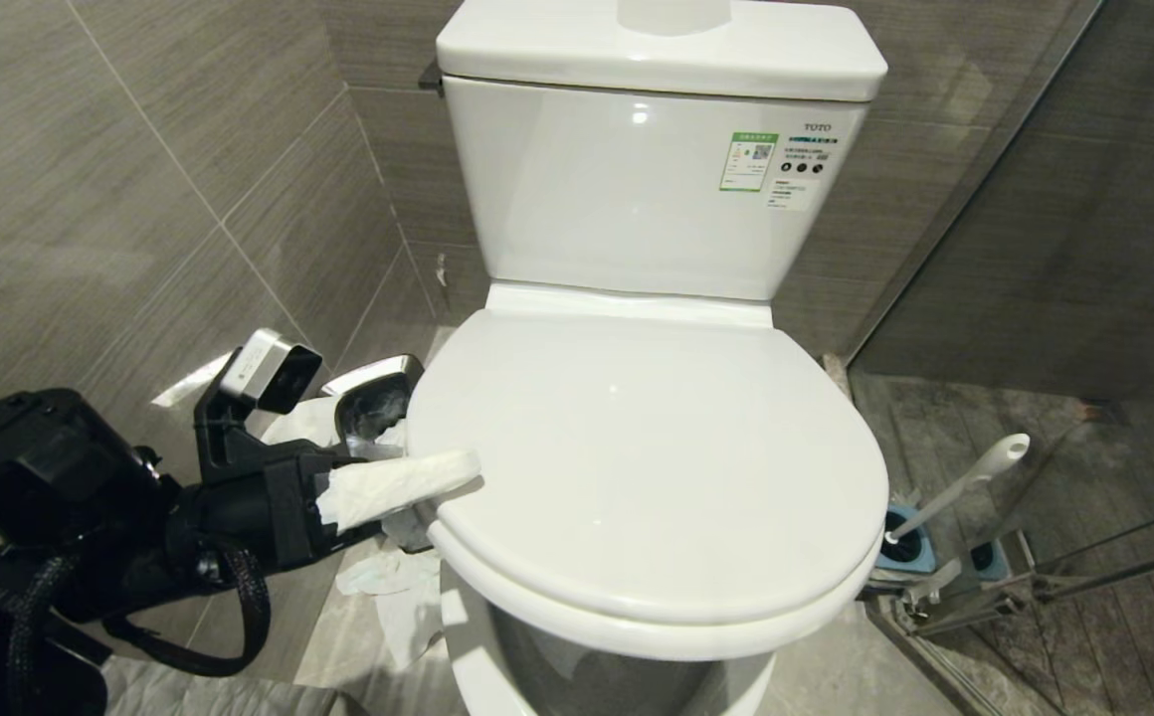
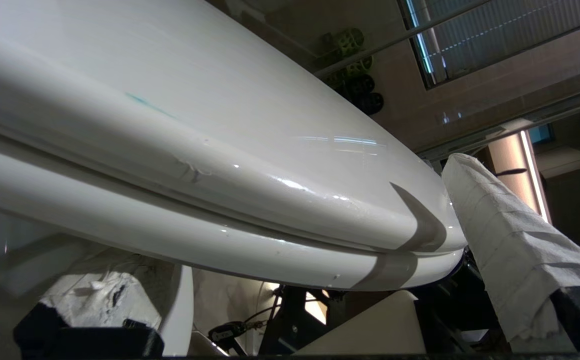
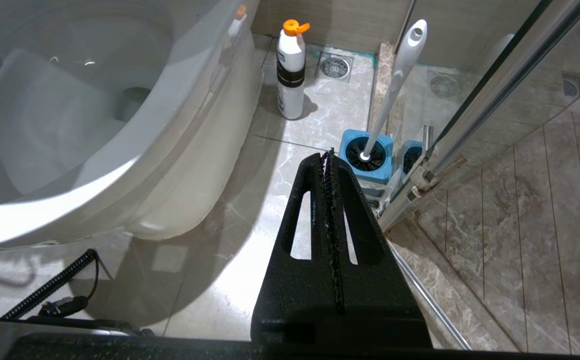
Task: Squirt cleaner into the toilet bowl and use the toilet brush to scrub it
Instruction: Use the left hand to lift the toilet lid slightly
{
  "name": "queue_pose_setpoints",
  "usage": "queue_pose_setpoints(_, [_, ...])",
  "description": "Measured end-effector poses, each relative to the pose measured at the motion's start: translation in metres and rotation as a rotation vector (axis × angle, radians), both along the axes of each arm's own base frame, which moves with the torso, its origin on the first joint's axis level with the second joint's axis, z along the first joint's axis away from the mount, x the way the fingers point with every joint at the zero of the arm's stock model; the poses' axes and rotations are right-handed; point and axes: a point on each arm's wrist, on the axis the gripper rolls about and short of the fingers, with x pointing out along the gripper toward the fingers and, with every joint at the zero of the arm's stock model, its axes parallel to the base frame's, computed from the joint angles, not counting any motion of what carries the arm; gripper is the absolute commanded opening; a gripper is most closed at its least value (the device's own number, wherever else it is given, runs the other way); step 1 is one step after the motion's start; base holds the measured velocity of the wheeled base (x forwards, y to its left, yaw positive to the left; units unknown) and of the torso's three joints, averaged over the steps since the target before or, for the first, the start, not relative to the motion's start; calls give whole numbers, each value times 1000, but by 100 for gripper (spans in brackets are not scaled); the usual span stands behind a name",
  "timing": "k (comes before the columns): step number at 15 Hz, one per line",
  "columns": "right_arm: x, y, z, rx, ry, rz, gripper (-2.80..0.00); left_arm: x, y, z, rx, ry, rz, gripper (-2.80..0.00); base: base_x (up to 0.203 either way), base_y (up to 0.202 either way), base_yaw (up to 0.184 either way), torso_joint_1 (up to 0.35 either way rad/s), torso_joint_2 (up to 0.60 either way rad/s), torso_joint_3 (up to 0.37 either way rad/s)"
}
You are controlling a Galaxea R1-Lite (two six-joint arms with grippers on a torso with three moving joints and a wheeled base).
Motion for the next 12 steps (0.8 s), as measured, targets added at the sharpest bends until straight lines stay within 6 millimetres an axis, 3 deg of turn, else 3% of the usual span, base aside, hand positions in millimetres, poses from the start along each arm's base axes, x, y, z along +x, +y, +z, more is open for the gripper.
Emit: queue_pose_setpoints(12, [0,0,0,0,0,0,-280,-4,6,28,-58,-15,-8,0,0,0,0,0,0,0])
